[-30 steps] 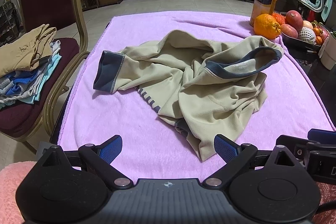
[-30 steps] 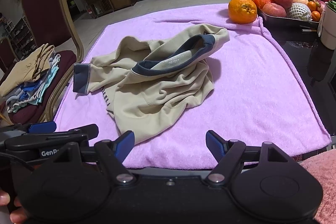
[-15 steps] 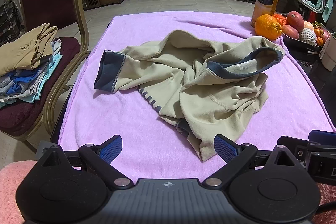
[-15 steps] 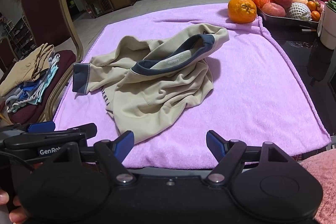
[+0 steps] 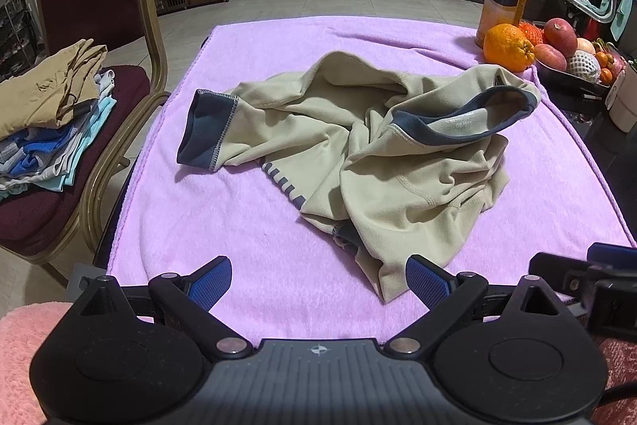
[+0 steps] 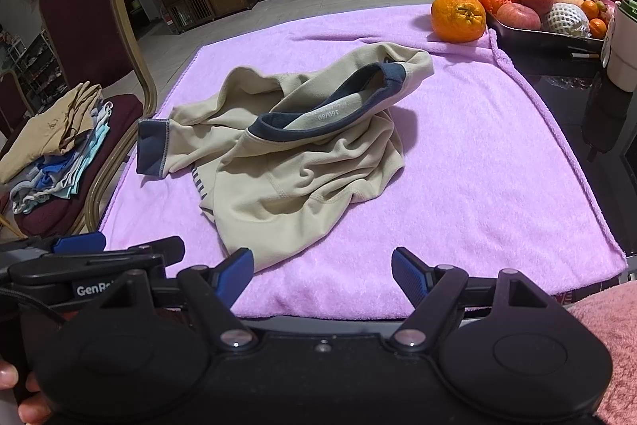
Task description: Fold clothes
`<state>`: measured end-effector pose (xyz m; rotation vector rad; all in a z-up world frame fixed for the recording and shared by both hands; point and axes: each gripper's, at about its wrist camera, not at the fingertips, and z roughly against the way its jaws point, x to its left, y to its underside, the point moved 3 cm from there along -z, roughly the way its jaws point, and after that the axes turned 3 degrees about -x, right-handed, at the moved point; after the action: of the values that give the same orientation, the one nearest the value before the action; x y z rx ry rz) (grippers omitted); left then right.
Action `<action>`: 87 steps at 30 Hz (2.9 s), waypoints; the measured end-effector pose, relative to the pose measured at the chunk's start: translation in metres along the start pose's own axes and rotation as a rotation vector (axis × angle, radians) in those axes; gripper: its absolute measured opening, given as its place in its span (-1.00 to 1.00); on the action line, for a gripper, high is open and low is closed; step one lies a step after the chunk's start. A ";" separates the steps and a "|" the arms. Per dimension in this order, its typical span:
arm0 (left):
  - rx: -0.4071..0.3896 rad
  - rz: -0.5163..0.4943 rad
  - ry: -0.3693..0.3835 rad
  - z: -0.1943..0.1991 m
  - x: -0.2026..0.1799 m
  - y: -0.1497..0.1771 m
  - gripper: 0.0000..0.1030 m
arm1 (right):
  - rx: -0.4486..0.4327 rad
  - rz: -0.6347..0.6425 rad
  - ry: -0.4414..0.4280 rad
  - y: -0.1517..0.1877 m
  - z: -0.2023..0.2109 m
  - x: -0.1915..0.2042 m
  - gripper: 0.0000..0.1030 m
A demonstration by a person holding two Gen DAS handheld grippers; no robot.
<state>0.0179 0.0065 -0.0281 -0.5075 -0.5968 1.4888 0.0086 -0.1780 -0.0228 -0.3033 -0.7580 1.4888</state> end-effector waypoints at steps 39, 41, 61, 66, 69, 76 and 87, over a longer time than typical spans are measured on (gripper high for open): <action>0.127 0.146 0.335 -0.104 0.022 -0.045 0.18 | 0.029 -0.536 -0.180 -0.121 -0.118 -0.135 0.11; 0.135 0.137 0.347 -0.110 0.016 -0.044 0.07 | 0.021 -0.545 -0.181 -0.122 -0.119 -0.135 0.01; 0.022 0.025 0.347 -0.102 -0.011 -0.034 -0.95 | 0.001 -0.588 -0.201 -0.133 -0.144 -0.149 -0.06; -0.152 -0.029 0.213 -0.058 0.005 -0.036 -0.95 | -0.144 -0.553 -0.175 -0.140 -0.120 -0.137 -0.92; -0.260 -0.005 0.147 -0.023 0.024 -0.048 -0.95 | -0.234 -0.533 -0.232 -0.149 -0.079 -0.120 -0.92; -0.550 0.064 0.072 0.081 0.075 -0.090 -0.95 | -0.412 -0.538 -0.406 -0.178 0.045 -0.078 -0.92; -0.963 0.062 0.048 0.241 0.108 -0.148 -0.93 | -0.800 -0.301 -0.598 -0.191 0.237 -0.002 -0.92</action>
<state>-0.0270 0.0987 0.2567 -1.2990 -1.2665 1.1658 0.0106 -0.2609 0.2698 -0.3174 -1.7979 0.9249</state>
